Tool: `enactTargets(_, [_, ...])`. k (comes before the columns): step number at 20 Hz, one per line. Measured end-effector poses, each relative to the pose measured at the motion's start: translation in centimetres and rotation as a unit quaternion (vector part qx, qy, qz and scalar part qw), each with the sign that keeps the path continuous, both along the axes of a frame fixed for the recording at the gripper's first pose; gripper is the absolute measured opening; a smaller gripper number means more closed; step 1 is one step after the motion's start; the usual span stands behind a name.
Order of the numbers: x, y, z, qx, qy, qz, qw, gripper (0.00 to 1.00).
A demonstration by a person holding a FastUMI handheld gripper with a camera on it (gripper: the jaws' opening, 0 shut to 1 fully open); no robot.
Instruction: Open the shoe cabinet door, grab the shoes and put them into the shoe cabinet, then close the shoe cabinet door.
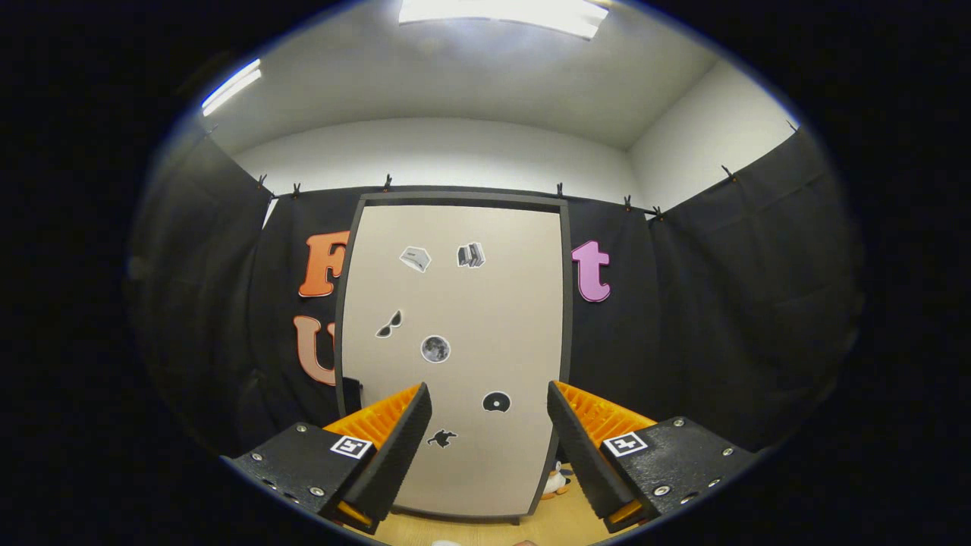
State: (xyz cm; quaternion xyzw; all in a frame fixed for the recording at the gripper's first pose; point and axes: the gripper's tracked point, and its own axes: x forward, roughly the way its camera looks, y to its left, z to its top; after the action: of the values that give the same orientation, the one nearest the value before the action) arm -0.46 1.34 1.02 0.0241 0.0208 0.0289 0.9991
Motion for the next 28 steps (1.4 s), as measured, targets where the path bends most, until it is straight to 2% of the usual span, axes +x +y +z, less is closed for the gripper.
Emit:
enactTargets(7, [1.3, 5.8, -3.3, 0.032, 0.054, 0.049, 0.997, 0.95])
enactTargets(14, [2.7, 13.9, -7.8, 0.053, 0.136, 0.103, 0.984, 0.94])
enactTargets(24, [7.1, 19.9, -12.7, 0.036, 0.2, 0.092, 0.975, 0.84])
enactTargets(28, [9.3, 21.1, -13.6, 0.041, 0.204, 0.069, 0.976, 0.77])
